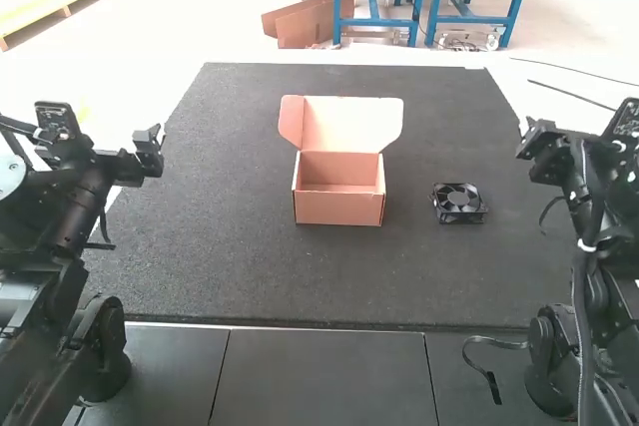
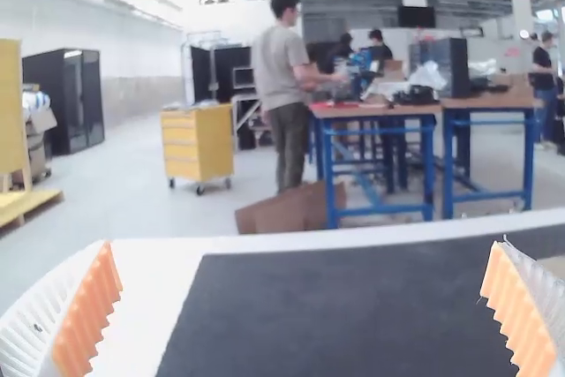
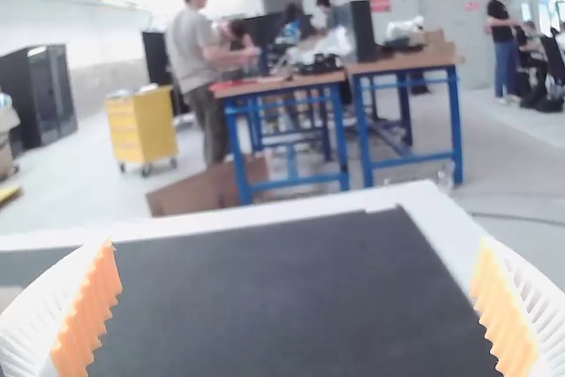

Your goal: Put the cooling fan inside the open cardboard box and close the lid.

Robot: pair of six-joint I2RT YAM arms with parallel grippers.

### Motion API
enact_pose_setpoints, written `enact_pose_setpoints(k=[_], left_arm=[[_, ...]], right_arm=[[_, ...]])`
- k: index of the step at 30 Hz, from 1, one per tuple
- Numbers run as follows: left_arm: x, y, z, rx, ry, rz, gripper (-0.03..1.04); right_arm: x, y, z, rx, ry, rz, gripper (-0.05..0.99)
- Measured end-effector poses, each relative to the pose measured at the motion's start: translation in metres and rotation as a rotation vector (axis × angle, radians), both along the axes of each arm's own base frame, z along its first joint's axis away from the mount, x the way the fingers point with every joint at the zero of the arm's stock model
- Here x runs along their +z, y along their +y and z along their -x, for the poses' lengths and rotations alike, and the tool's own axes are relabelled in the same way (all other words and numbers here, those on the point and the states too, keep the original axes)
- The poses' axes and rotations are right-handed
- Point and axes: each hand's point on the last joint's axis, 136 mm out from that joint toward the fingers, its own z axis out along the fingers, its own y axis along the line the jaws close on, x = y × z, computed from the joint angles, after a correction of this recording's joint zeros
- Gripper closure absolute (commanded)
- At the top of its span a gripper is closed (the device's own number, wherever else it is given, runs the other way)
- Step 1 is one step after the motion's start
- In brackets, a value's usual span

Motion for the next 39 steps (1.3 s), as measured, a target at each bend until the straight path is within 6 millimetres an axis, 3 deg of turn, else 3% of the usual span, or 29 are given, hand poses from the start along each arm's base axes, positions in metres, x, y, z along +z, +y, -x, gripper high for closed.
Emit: enact_pose_setpoints(k=[4, 11, 18, 25, 28, 32, 39], left_arm=[[0.02, 0.002, 0.004, 0.014, -0.024, 0.005, 0.04], [0.041, 0.013, -0.012, 0.07, 0.065, 0.019, 0.04], [0.038, 0.021, -0.048, 0.122, 0.29, 0.021, 0.04], [0.043, 0.024, -0.084, 0.134, 0.466, 0.012, 0.04], [0.04, 0.021, -0.093, 0.122, 0.514, 0.006, 0.04], [0.026, 0.003, -0.097, 0.058, 0.599, -0.015, 0.04], [0.013, -0.053, -0.084, -0.137, 0.682, -0.063, 0.04]], right_arm=[[0.021, -0.001, -0.012, 0.001, 0.054, -0.016, 0.02], [0.038, -0.001, -0.025, 0.001, 0.232, -0.069, 0.03], [0.02, 0.001, -0.025, 0.002, 0.501, -0.094, 0.03], [0.025, 0.018, -0.032, 0.07, 0.608, -0.056, 0.04], [0.01, 0.027, -0.042, 0.095, 0.723, -0.046, 0.03], [-0.01, 0.031, -0.062, 0.1, 0.869, -0.042, 0.03], [-0.016, 0.03, -0.079, 0.089, 0.995, -0.017, 0.03]])
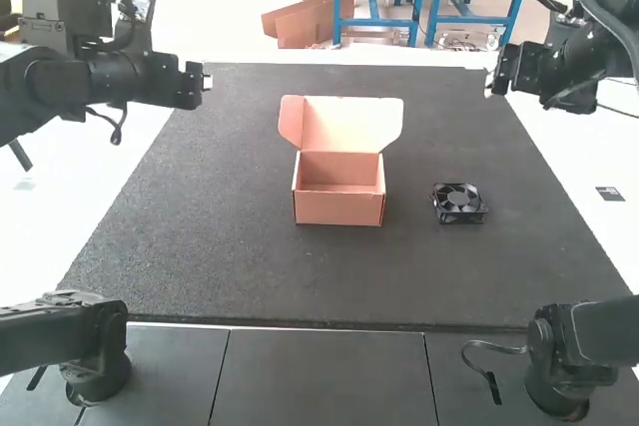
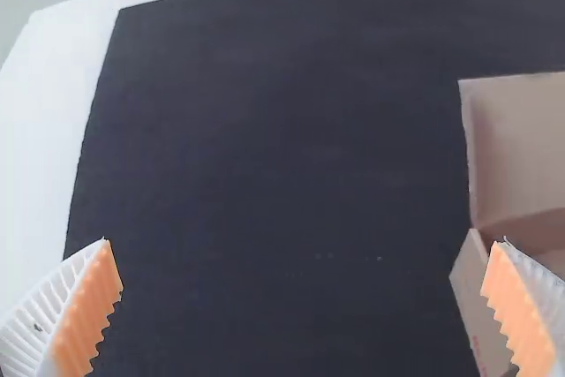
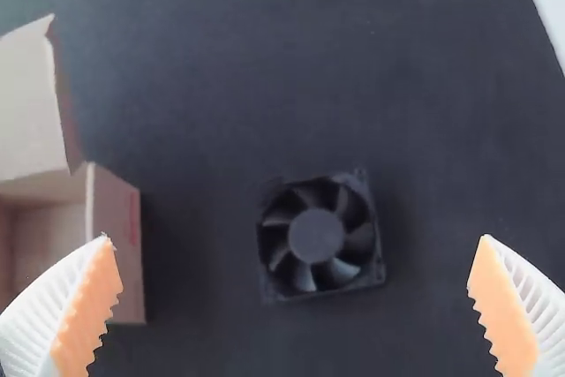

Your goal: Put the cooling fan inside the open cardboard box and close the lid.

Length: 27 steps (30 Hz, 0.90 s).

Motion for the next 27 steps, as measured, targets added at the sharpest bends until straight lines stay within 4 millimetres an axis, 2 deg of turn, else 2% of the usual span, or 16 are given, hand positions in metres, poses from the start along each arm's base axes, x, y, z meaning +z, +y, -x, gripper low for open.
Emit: enact_pose_setpoints(k=[3, 7, 10, 14, 19, 23, 27], left_arm=[[-0.002, -0.02, 0.005, -0.066, 0.013, 0.011, 0.04], [-0.001, -0.042, 0.011, -0.132, 0.016, 0.029, 0.04], [0.006, -0.052, 0.015, -0.158, 0.016, 0.053, 0.04], [0.011, -0.053, 0.015, -0.151, 0.023, 0.077, 0.04], [0.002, -0.049, 0.013, -0.13, 0.061, 0.078, 0.04], [-0.01, -0.049, 0.017, -0.13, 0.11, 0.069, 0.04], [-0.019, -0.05, 0.021, -0.136, 0.151, 0.058, 0.04]], right_arm=[[-0.008, -0.001, 0.002, 0.03, 0.055, 0.041, 0.03], [-0.03, -0.003, 0.006, 0.089, 0.165, 0.1, 0.03], [-0.046, -0.009, 0.002, 0.123, 0.216, 0.141, 0.03], [-0.062, -0.03, -0.008, 0.116, 0.261, 0.172, 0.03], [-0.093, -0.056, -0.016, 0.101, 0.355, 0.184, 0.03], [-0.12, -0.06, -0.021, 0.121, 0.431, 0.177, 0.03], [-0.139, -0.058, -0.026, 0.146, 0.473, 0.165, 0.03]])
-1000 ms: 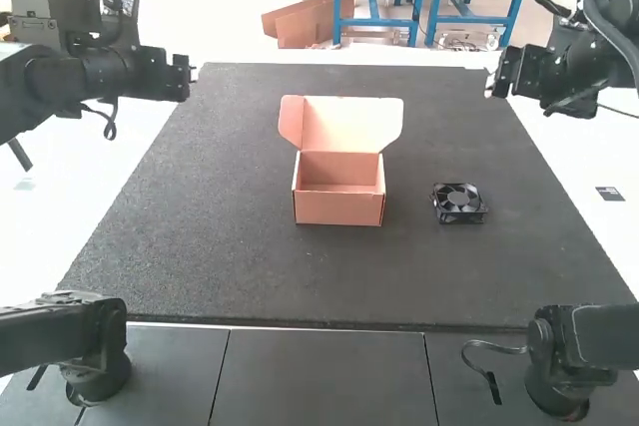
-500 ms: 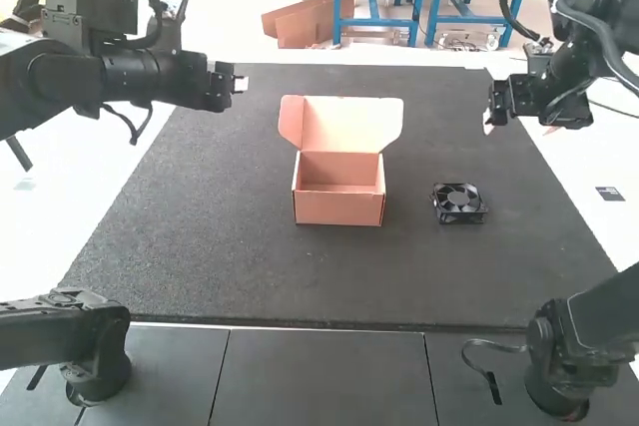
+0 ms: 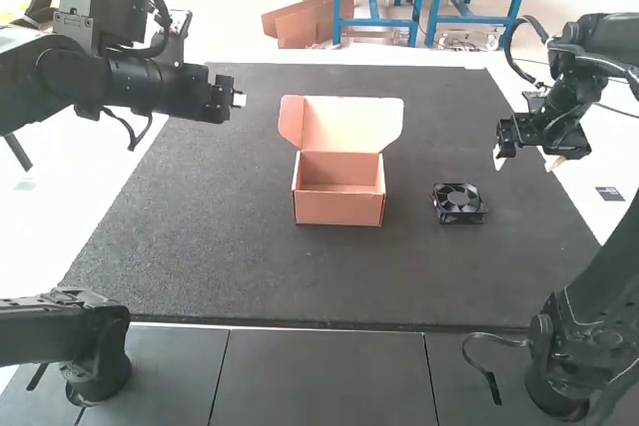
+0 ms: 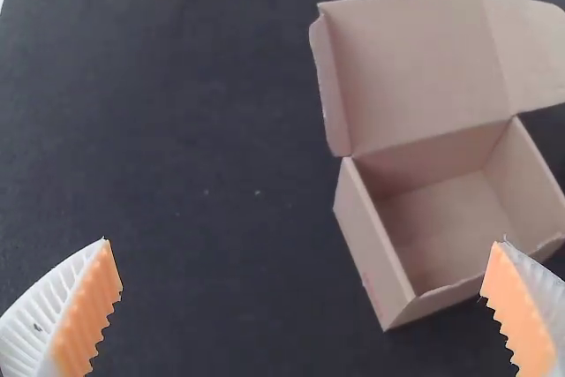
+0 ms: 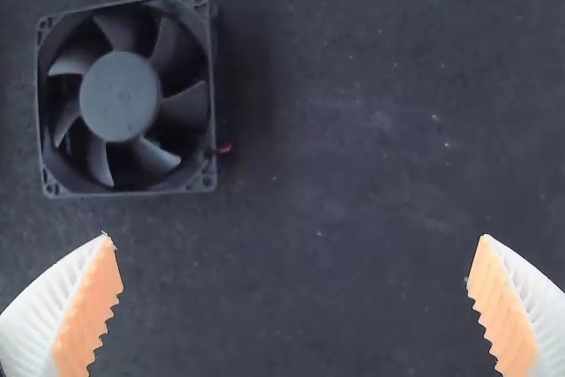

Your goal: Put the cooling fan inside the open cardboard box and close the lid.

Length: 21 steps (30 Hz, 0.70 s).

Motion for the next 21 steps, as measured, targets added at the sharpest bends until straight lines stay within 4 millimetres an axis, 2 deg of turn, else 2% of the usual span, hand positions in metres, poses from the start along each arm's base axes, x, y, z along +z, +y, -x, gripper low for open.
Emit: enact_pose_setpoints(k=[11, 21], left_arm=[[-0.006, -0.01, 0.008, -0.039, 0.029, -0.01, 0.04], [-0.008, -0.009, 0.009, -0.039, 0.035, -0.013, 0.04]], right_arm=[[-0.045, 0.001, -0.021, 0.008, 0.048, -0.023, 0.03], [-0.083, 0.001, -0.019, 0.009, 0.146, -0.033, 0.03]])
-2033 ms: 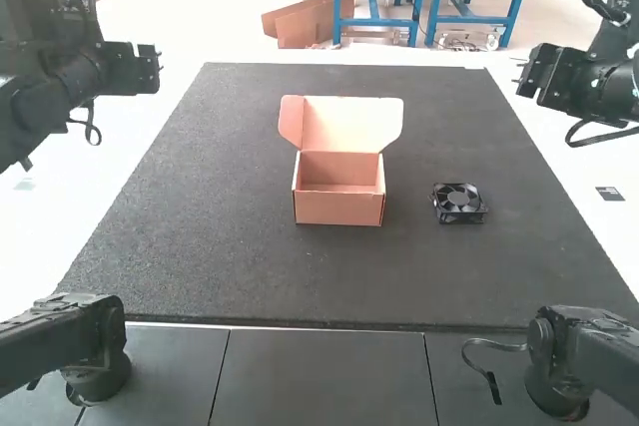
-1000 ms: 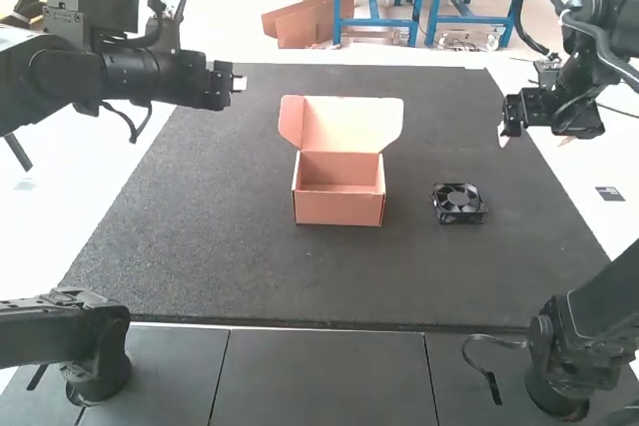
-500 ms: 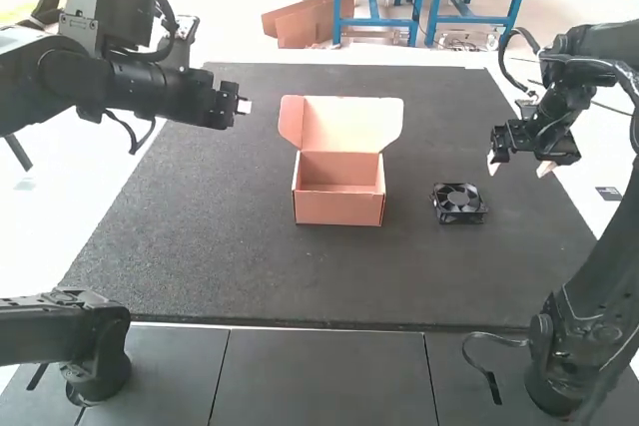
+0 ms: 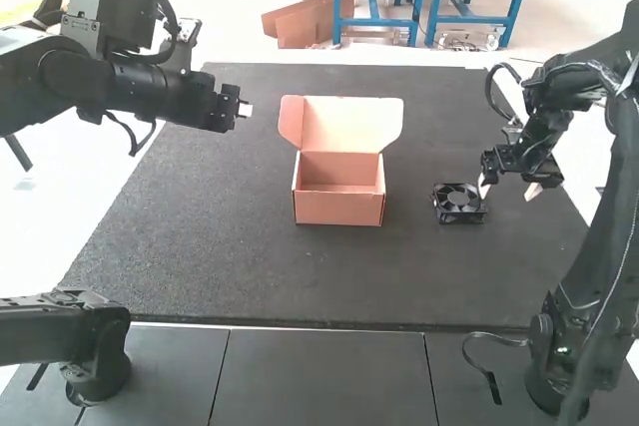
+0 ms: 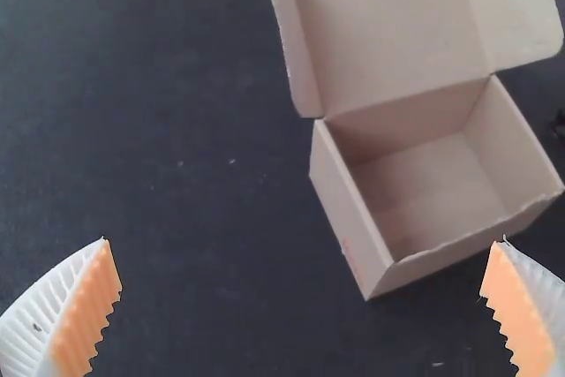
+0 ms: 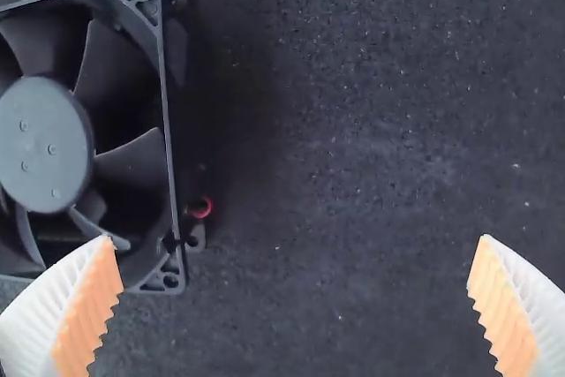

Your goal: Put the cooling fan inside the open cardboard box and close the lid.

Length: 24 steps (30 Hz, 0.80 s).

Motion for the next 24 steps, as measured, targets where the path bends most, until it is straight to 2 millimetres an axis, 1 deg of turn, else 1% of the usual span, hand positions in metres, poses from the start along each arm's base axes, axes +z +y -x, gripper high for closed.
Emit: enact_pose_setpoints(k=[9, 24], left_arm=[[0.0, 0.0, 0.0, 0.0, 0.0, 0.0, 0.04], [-0.004, -0.002, -0.003, -0.002, 0.012, -0.004, 0.04]], right_arm=[[-0.006, -0.001, -0.011, 0.003, 0.0, 0.0, 0.03], [-0.019, 0.0, -0.008, 0.003, 0.035, -0.006, 0.03]])
